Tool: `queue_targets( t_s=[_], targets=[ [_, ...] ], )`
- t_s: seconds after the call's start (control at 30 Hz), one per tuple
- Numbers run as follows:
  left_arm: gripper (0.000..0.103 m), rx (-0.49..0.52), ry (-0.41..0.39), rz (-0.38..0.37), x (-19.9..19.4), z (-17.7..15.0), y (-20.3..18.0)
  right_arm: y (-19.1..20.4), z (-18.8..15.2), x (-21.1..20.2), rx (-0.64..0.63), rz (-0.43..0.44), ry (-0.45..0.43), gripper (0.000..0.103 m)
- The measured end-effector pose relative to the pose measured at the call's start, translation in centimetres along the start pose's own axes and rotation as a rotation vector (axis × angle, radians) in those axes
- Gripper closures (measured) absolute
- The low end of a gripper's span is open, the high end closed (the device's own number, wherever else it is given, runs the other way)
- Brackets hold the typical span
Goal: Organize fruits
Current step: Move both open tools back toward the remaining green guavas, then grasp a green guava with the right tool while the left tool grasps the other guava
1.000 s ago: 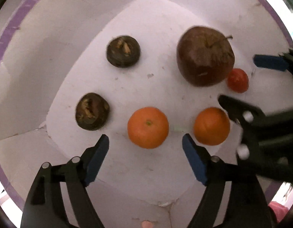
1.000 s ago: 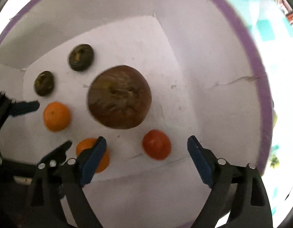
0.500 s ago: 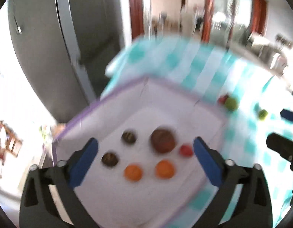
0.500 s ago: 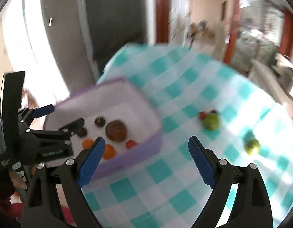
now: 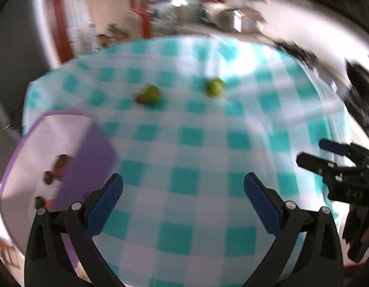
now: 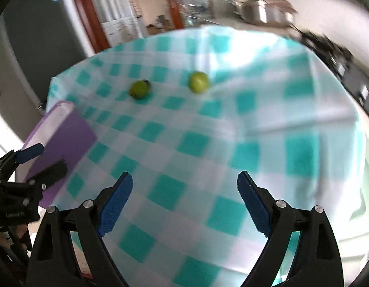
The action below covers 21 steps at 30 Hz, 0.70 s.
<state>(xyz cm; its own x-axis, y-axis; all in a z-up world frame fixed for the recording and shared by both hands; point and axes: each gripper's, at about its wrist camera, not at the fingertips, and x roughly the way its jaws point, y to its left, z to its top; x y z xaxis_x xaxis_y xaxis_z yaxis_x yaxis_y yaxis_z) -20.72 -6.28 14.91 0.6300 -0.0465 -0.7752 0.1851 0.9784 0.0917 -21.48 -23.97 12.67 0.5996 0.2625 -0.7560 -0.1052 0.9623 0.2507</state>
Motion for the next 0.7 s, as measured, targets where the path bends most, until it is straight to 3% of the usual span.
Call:
queue_targets(
  t_s=[0.17,0.33,0.6,0.7],
  targets=[
    [0.002,0.06,0.104,-0.045,4.7,-1.1,-2.6,-2.5,-2.0,2.4,0.049,-0.039,0.065,0.016],
    [0.002,0.072,0.155,-0.063,7.8,-0.8,-1.2,-1.8,-1.2,6.3,0.038,-0.046,0.135,0.016],
    [0.002,-0.064,0.195,-0.02,13.5,3.4,5.5,-0.1,4.9,14.0,0.035,-0.088,0.201,0.016],
    [0.002,-0.162,0.207,-0.008,16.4,5.1,8.2,0.6,7.8,17.1,0.044,-0.097,0.205,0.016]
  ],
)
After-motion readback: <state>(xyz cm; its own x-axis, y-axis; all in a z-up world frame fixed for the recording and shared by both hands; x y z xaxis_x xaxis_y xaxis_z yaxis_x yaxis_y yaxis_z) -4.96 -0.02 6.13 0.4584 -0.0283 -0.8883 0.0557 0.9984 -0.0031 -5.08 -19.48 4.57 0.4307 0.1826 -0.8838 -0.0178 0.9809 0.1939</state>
